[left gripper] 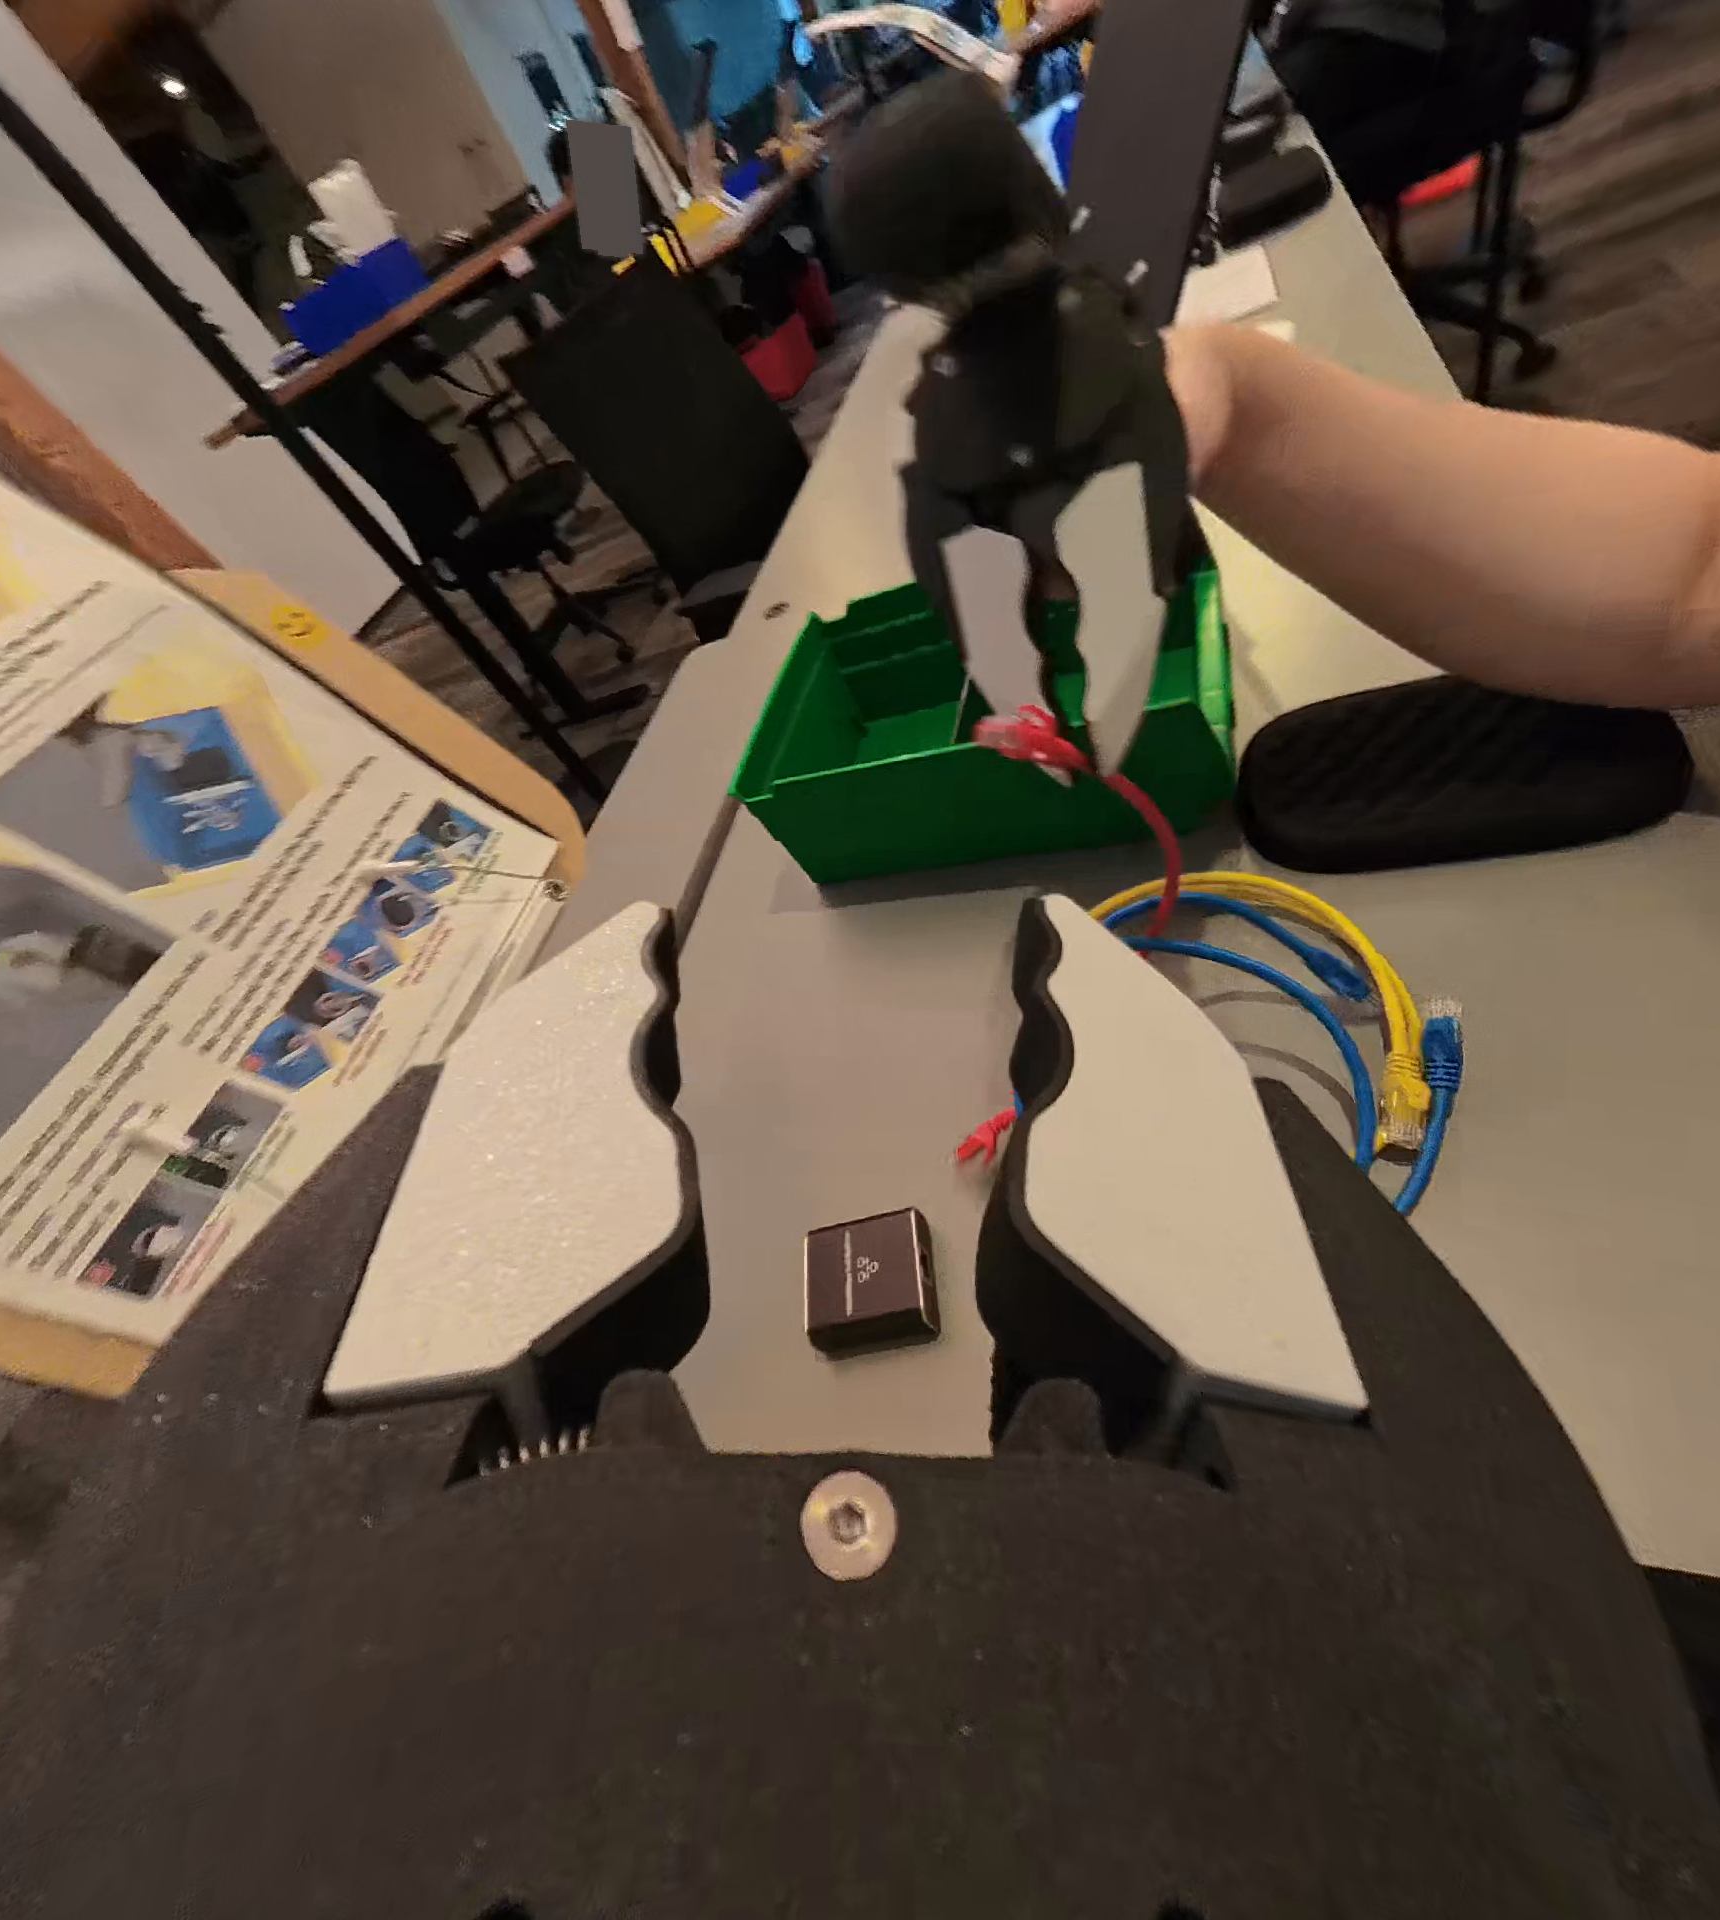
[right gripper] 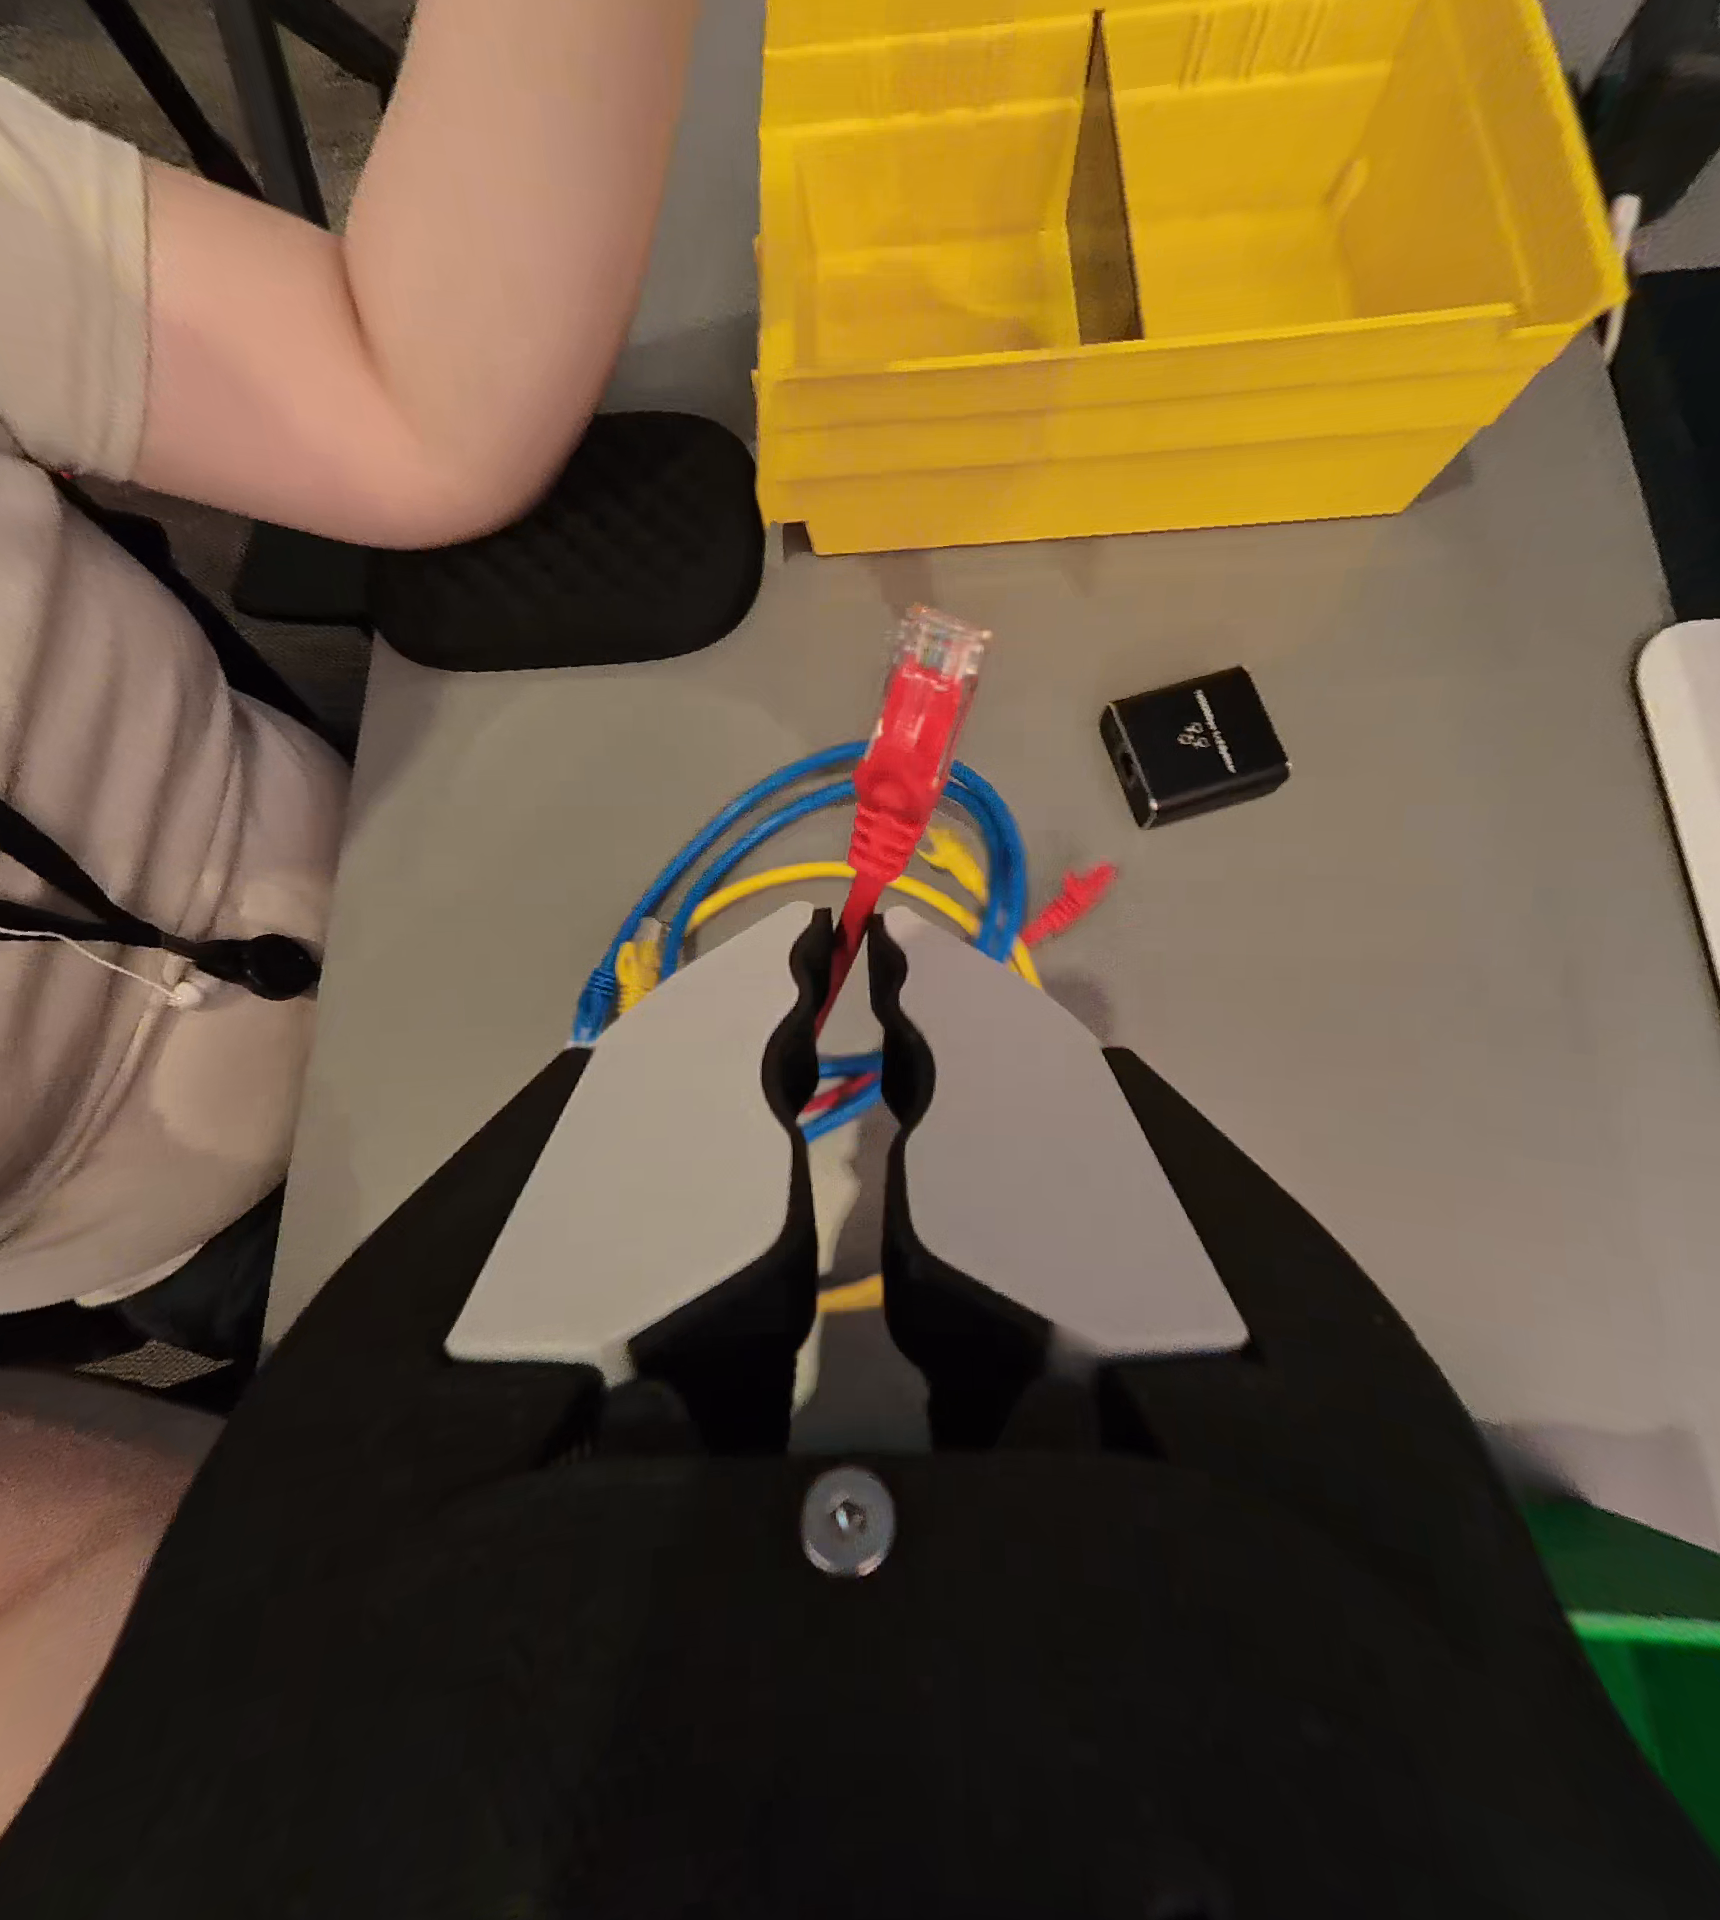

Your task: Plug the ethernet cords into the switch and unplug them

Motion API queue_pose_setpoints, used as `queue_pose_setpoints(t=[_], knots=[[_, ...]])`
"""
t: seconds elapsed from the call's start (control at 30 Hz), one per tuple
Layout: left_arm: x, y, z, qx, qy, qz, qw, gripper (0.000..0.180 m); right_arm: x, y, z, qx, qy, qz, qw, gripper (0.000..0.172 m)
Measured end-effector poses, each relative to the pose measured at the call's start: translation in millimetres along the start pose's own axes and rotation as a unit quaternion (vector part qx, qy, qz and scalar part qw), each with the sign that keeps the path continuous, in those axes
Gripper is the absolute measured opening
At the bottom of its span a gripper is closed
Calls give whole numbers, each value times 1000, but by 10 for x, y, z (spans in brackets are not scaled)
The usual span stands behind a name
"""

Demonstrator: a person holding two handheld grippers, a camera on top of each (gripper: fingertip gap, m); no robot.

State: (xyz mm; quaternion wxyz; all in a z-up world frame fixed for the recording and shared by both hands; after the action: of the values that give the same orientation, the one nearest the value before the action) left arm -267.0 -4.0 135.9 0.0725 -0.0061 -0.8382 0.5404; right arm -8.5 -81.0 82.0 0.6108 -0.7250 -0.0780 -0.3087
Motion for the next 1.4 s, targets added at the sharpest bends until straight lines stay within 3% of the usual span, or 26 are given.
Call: queue_pose_setpoints(t=[0.13,0.23,0.37,0.6,0.83,0.9,1.03,1.2,1.33,1.4], knots=[[-398,55,64,3,45,-13,999,60,87,8,104,-7,-15,-6,1000,6],[-665,115,75,18,62,0,998,54,131,101,123,-23,-37,45,998,6],[-903,172,112,47,87,12,995,52,245,185,187,-61,-128,131,981,6],[-1148,319,313,-1,111,-95,989,50,498,227,213,-70,-113,189,973,6],[-1427,369,408,12,111,-98,989,25,668,122,169,-84,-147,269,948,6],[-1482,371,474,37,143,-96,984,25,713,125,199,-104,-133,278,946,6],[-1595,565,520,19,137,-164,977,26,860,77,211,-139,-136,336,922,6],[-1835,821,654,62,155,-232,958,35,971,41,229,-175,-128,382,898,6],[-2018,1077,781,9,131,-306,943,45,985,96,256,-189,-131,379,897,6],[-2076,1165,811,-7,122,-322,939,35,983,129,253,-195,-138,371,897,6]])
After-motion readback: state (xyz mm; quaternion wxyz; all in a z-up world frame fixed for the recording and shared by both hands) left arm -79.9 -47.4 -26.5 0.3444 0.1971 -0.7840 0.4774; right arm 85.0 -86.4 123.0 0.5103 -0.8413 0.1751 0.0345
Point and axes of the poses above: each gripper's, where its closed fingertips meet, x back along the fingers, y out of its underside, z = x × y across the jaws, the point moved 9 cm from there along x, back along the fingers, and after that the axes turned 9 degrees about z, right-handed, at the moved point
